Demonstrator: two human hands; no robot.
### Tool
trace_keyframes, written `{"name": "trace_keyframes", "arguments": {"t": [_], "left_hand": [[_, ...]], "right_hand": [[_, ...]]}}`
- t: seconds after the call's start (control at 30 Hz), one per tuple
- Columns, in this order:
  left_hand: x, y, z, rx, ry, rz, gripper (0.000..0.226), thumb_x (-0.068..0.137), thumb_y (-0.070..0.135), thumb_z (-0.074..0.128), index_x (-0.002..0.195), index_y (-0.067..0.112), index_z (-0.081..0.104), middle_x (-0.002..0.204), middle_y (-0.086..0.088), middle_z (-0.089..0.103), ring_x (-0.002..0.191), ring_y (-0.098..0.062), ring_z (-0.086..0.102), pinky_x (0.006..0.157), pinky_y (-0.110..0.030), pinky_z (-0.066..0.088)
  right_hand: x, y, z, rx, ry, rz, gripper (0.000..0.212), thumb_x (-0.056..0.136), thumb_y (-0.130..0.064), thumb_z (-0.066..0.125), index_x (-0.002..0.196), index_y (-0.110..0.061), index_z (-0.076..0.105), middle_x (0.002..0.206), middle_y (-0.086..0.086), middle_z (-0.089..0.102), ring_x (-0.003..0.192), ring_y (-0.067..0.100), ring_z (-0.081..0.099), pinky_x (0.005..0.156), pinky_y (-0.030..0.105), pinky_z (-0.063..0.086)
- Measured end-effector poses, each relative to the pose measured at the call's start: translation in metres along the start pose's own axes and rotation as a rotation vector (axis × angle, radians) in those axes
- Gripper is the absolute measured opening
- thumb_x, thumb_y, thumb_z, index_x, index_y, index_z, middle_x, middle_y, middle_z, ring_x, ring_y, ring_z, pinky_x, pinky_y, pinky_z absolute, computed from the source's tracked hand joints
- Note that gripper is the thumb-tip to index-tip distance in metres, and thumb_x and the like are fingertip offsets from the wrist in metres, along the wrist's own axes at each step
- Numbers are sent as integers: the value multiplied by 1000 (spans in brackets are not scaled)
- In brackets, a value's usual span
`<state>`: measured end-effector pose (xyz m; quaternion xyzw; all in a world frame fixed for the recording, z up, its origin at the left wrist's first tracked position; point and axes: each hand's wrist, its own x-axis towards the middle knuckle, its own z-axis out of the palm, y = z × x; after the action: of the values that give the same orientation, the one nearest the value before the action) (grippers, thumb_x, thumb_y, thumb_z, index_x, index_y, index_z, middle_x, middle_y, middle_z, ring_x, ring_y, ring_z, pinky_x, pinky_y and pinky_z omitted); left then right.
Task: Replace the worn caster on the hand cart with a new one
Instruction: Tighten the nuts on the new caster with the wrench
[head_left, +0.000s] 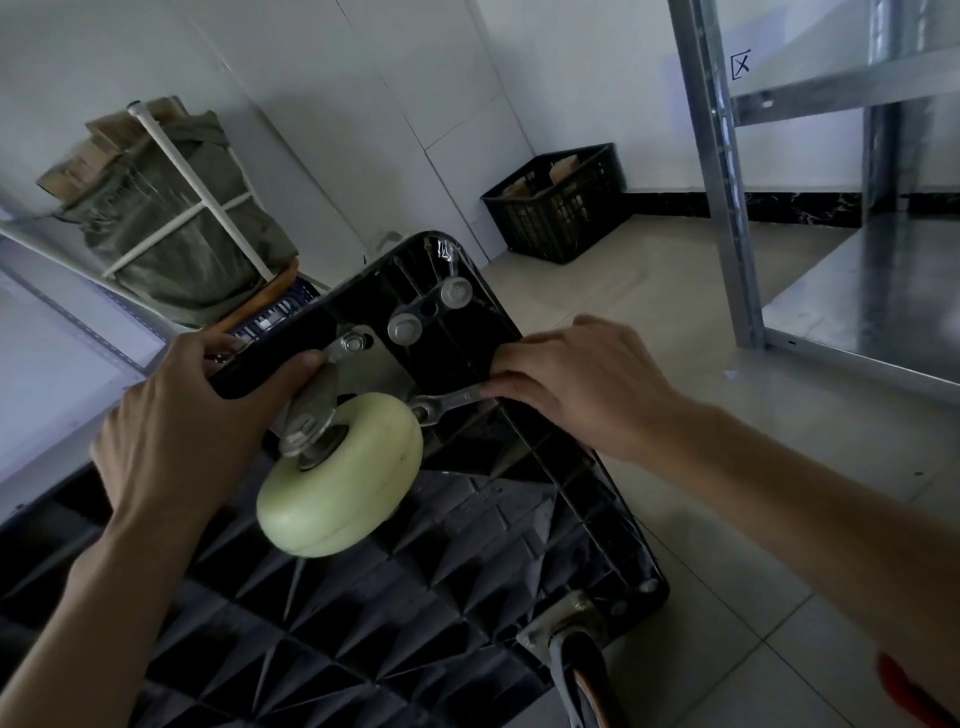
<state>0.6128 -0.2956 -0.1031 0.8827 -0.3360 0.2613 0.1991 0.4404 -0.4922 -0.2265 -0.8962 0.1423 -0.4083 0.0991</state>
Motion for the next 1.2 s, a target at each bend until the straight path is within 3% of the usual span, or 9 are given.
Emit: {"name": "trace_keyframes", "arguments": {"t": [0.13, 0.23, 0.37, 0.47, 0.57, 0.63, 0.87, 1.07, 1.2], "left_hand": [[1, -2, 1, -7, -9, 1, 97, 58, 102, 44, 124, 32, 56, 118, -6, 70, 109, -35, 63, 90, -53, 51], [1, -2, 1, -22, -9, -1, 96, 57, 103, 44, 122, 33, 56, 118, -5, 70, 108, -35, 63, 89, -53, 51], [2, -4, 2, -22, -8, -1, 97, 56, 104, 43, 121, 33, 56, 118, -3, 71, 107, -34, 64, 88, -53, 52], [3, -5, 3, -28, -1, -1, 97, 56, 104, 44, 121, 33, 55, 116, -2, 71, 106, -33, 64, 89, -54, 52], [3, -6, 4, -35, -7, -11, 98, 54, 106, 43, 120, 33, 52, 114, -2, 71, 104, -34, 64, 89, -55, 52], [3, -6, 4, -35, 4, -7, 98, 54, 106, 42, 120, 33, 53, 113, -2, 71, 103, -34, 64, 88, -55, 52], [3, -4, 2, -36, -7, -7, 96, 54, 105, 43, 118, 34, 55, 114, -5, 70, 104, -36, 63, 87, -54, 52], [1, 0, -1, 15, -21, 12, 98, 60, 102, 41, 124, 29, 56, 119, -8, 69, 108, -36, 62, 88, -51, 50], [2, -1, -1, -20, -36, 3, 99, 54, 105, 40, 119, 32, 56, 117, -7, 68, 104, -36, 62, 87, -53, 52]], "right_hand": [[31, -2, -27, -127, -106, -150, 39, 97, -62, 45, 109, -36, 72, 89, -9, 75, 79, 18, 71, 81, 33, 49], [48, -5, -38, -237, -99, -235, 19, 97, -45, 62, 100, -31, 74, 75, -6, 70, 71, 22, 68, 83, 41, 54], [60, -8, -41, -358, -46, -264, 5, 95, -26, 68, 96, -25, 73, 59, -7, 49, 58, 27, 51, 73, 41, 56], [53, -1, -34, -351, 5, -270, 8, 96, -30, 66, 95, -25, 73, 53, -6, 41, 57, 25, 52, 70, 38, 54], [36, 10, -14, -249, 29, -218, 27, 97, -51, 58, 100, -28, 73, 72, -8, 67, 72, 21, 68, 74, 29, 39], [30, 15, -1, -263, 99, -229, 25, 98, -48, 60, 99, -26, 72, 78, -8, 71, 76, 19, 70, 75, 30, 34], [9, 11, 14, -14, 136, -41, 54, 97, -65, 32, 100, -32, 75, 84, -11, 75, 79, 13, 70, 80, 27, 40], [-25, -8, 54, 124, 319, 216, 42, 101, -55, 44, 86, -29, 73, 72, -15, 70, 66, 7, 65, 67, 30, 42], [-26, -9, 60, 118, 336, 245, 41, 102, -54, 43, 86, -31, 72, 73, -15, 71, 67, 6, 64, 67, 30, 41]]}}
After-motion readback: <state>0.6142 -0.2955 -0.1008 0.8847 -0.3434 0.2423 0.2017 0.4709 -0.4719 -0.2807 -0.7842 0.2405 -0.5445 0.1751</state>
